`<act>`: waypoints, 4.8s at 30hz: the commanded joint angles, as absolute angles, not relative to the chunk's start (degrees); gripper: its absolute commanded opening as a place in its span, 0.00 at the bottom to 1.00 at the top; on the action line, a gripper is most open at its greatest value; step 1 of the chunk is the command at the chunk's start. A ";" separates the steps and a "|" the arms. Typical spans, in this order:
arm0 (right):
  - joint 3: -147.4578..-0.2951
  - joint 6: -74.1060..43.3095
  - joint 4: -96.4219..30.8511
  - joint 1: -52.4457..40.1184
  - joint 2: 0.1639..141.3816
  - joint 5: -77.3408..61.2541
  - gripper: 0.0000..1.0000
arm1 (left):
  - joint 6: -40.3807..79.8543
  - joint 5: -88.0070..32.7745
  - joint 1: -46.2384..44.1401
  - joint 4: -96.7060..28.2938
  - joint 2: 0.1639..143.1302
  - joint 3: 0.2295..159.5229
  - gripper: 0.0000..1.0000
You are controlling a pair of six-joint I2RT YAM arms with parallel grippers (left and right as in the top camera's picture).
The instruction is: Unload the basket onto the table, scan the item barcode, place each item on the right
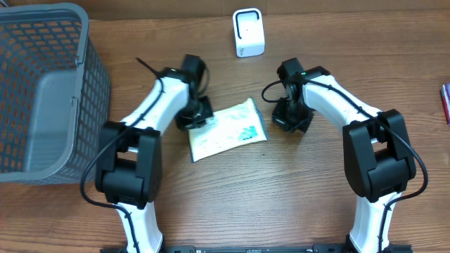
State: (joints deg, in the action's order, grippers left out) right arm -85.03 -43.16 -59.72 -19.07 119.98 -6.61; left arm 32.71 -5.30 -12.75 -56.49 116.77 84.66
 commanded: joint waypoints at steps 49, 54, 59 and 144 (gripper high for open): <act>-88.33 -30.02 -43.83 -26.33 124.27 -22.17 1.00 | 30.13 -14.41 -3.81 -56.69 113.91 77.30 0.80; -88.38 -30.02 -44.49 -26.11 124.27 -21.93 1.00 | 28.60 -14.46 -5.08 -56.29 113.91 77.30 0.88; -88.84 -30.00 -45.41 -24.99 124.20 -21.98 1.00 | 28.27 -14.44 -5.30 -55.92 113.91 77.30 0.98; -97.76 -30.44 -84.62 -35.00 107.50 16.05 0.29 | 25.67 -11.88 -7.68 -69.23 113.78 99.48 1.00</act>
State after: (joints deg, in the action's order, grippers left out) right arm -97.65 -30.30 -86.21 -33.32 107.85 24.77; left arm 26.79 -11.35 -7.84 -69.21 113.60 98.63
